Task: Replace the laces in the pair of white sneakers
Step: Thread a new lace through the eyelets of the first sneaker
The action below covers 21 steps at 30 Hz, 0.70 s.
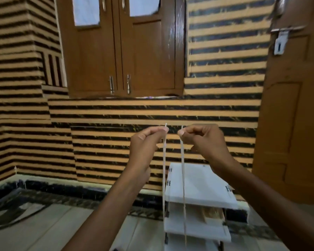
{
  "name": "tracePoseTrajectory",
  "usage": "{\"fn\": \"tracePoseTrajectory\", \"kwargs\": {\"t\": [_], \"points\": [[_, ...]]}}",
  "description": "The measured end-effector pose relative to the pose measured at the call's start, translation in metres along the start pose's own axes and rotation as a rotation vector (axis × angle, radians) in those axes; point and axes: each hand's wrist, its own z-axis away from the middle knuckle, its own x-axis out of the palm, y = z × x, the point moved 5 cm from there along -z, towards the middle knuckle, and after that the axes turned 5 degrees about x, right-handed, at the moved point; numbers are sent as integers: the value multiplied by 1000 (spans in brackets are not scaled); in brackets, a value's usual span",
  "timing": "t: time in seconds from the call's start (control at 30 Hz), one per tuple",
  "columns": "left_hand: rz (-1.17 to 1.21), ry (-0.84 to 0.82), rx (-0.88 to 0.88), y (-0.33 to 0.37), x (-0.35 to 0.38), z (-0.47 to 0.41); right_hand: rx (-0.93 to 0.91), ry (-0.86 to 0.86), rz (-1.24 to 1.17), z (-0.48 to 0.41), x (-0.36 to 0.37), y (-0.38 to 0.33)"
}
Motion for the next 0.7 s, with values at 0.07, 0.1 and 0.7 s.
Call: {"fn": "tracePoseTrajectory", "kwargs": {"t": [0.07,0.1,0.7], "points": [[21,3,-19,17,5,-10,-12,28,-20,-12,-5,-17],[30,-1,-34,21,7,-12,-11,36,-29,-14,-6,-21],[124,-18,-24,39,12,-21,-62,43,-44,-24,2,-52]]}}
